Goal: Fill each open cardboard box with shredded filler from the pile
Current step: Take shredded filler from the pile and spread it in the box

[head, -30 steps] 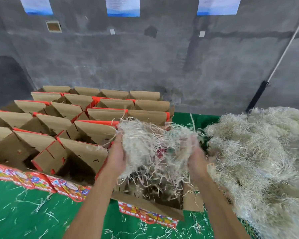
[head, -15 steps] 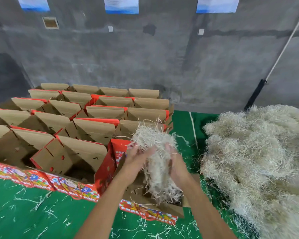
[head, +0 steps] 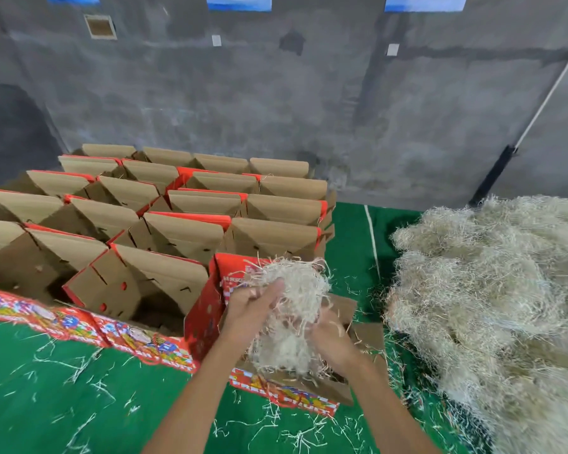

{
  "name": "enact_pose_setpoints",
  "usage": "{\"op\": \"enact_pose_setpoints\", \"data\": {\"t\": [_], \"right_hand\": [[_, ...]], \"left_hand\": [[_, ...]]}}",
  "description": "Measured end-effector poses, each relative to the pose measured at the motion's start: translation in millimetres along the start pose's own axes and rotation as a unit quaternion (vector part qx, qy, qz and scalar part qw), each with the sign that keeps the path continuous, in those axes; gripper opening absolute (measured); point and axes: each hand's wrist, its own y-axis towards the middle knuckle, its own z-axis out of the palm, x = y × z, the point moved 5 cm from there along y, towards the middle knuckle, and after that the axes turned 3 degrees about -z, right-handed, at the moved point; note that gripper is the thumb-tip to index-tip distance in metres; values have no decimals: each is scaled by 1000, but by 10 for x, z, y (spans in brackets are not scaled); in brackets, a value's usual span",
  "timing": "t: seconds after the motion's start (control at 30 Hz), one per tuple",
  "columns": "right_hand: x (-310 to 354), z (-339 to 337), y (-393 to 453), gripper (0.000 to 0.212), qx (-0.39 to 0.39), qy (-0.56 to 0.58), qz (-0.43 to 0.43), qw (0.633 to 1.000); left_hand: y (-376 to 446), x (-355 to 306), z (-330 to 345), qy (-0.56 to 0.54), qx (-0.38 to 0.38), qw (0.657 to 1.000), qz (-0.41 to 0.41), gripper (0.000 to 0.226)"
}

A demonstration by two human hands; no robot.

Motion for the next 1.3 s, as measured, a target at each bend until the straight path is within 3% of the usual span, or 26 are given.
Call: {"op": "enact_pose_setpoints", "data": {"t": [0.07,0.13,0.17,0.23,0.27,0.3,0.33,0.37,0.53,0.6,0.67,0.73,0.8,0.87,0.93,1.07,1.13,1.2,1.3], "right_hand": [[-45,-338,-27,20,-103,-6,-1,995],[-114,-643,-103,28,-195,75,24,978],[-161,-689,-120,40,-204,111,35,972],[-103,-497,-139,54,-133,102,38,985],[-67,-306,-138,52,-76,82,39,993],[-10,-115,-157,46,-29,67,33,997],[36,5,-165,41,-12,45,25,999],[82,32,-173,35,-25,24,19,999],[-1,-653,-240,24,-182,0,13,983],[-51,-602,-260,37,-150,-19,39,988],[-9,-298,-223,40,-55,-73,39,995],[22,-49,-214,45,12,-158,26,987],[-10,-73,-164,49,-16,-275,18,961],[-56,-181,-182,38,-63,-336,21,939],[-46,-211,-233,29,-85,-346,-3,935],[23,-257,-218,26,-151,-339,-51,927],[14,-261,-147,21,-171,-319,-62,930],[-29,-198,-67,14,-161,-305,-73,936],[-185,-85,57,33,-107,-323,-67,938]], "left_hand": [[2,-54,-314,-30,-76,996,33,62],[15,7,-587,-22,-130,991,20,56],[19,55,-639,-2,-139,990,-1,52],[43,144,-448,32,-80,994,-63,38],[29,191,-256,58,-24,993,-99,54],[6,258,-62,93,23,988,-120,87],[-13,335,93,120,51,982,-134,113],[-16,371,153,135,56,979,-138,122],[92,302,-441,78,-86,989,-90,55],[116,355,-398,85,-62,985,-140,78],[132,470,-72,129,23,968,-212,102],[137,517,244,202,97,950,-216,108],[198,539,265,277,85,940,-183,106],[282,573,106,349,40,923,-157,88],[349,651,-31,355,56,918,-165,69],[386,798,-129,343,130,896,-249,91],[447,772,-82,384,126,889,-217,75],[495,723,41,402,134,887,-181,60],[515,738,240,379,180,891,-172,50]]}}
